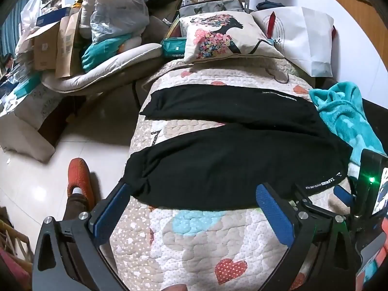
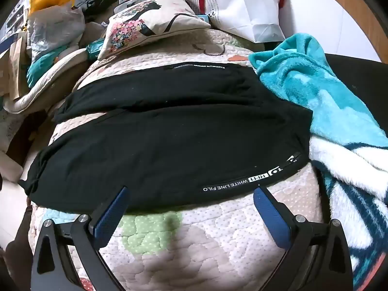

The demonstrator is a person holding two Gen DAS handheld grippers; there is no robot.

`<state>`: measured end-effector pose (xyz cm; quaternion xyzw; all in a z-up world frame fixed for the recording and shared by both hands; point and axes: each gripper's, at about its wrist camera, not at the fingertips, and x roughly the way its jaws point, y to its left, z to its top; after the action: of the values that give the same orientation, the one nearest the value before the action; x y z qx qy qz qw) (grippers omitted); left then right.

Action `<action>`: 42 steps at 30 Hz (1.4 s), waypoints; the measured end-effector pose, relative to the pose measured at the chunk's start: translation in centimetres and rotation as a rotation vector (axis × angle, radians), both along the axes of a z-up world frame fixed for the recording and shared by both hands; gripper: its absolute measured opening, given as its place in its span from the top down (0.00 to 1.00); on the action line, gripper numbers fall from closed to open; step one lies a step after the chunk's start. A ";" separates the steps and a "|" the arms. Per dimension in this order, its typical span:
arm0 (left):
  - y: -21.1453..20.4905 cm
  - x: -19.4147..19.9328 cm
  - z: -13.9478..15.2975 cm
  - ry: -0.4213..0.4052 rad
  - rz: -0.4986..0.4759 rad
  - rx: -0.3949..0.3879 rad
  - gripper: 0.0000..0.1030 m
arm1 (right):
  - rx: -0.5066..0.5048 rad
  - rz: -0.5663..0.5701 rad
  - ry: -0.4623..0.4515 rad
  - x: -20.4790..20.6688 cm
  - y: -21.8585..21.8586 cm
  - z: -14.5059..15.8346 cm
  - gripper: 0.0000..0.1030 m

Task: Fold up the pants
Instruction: 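Position both grippers open above the waistband of the black pants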

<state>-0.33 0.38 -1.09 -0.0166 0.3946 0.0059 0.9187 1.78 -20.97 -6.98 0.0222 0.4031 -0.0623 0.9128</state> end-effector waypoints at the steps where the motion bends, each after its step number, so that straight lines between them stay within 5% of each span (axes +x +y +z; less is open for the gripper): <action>1: 0.1 -0.1 -0.1 0.002 0.001 -0.003 0.00 | -0.002 0.000 0.000 0.0 -0.1 0.0 0.00; 17: 0.3 -0.4 0.1 0.011 0.015 -0.011 0.00 | -0.006 0.001 -0.003 -0.1 0.1 -0.1 0.00; 42: 0.5 2.4 -4.7 0.128 0.025 -0.003 0.00 | 0.026 -0.001 0.069 1.2 -0.1 -2.3 0.00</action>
<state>2.05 0.84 -5.75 -0.0225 0.4525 0.0178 0.8913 3.01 -21.06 -9.29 0.0322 0.4352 -0.0582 0.8979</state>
